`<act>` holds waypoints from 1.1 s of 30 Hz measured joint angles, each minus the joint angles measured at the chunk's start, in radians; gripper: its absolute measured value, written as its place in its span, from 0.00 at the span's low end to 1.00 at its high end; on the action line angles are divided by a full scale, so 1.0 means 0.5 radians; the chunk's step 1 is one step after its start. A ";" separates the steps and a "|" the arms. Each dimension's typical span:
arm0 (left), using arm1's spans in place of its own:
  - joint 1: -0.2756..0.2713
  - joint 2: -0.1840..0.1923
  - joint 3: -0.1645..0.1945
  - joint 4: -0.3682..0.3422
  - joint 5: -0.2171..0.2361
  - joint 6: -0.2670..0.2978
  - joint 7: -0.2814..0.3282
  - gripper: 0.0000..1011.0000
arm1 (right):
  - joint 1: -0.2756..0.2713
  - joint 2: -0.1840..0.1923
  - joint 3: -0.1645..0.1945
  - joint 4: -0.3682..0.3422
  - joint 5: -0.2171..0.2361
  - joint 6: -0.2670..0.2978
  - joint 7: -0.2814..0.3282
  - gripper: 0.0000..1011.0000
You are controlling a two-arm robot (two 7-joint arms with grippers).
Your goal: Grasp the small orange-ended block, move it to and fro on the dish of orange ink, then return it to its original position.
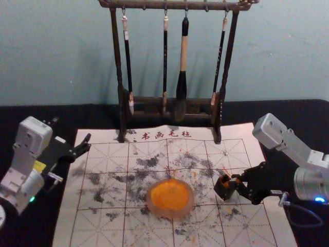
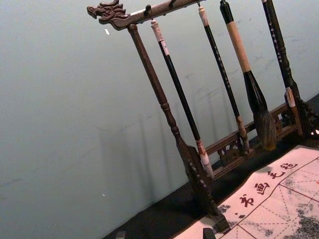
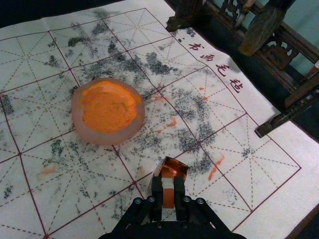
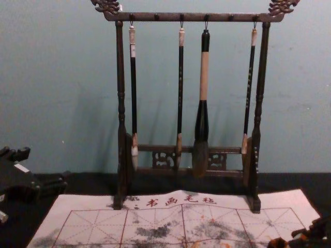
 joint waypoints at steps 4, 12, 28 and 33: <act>0.000 0.000 0.000 0.000 0.000 0.000 0.000 0.99 | 0.000 0.001 0.000 -0.001 0.000 0.000 0.000 0.12; 0.000 0.000 0.000 0.000 0.000 0.000 0.000 0.99 | 0.000 0.002 0.000 -0.001 0.001 0.000 0.000 0.28; 0.000 0.000 0.000 0.000 0.000 0.000 0.000 0.99 | 0.000 0.002 0.000 -0.001 0.001 0.000 0.000 0.77; 0.000 0.000 0.000 0.000 0.000 0.000 0.000 0.99 | 0.000 0.002 0.000 -0.001 0.001 0.000 0.000 0.91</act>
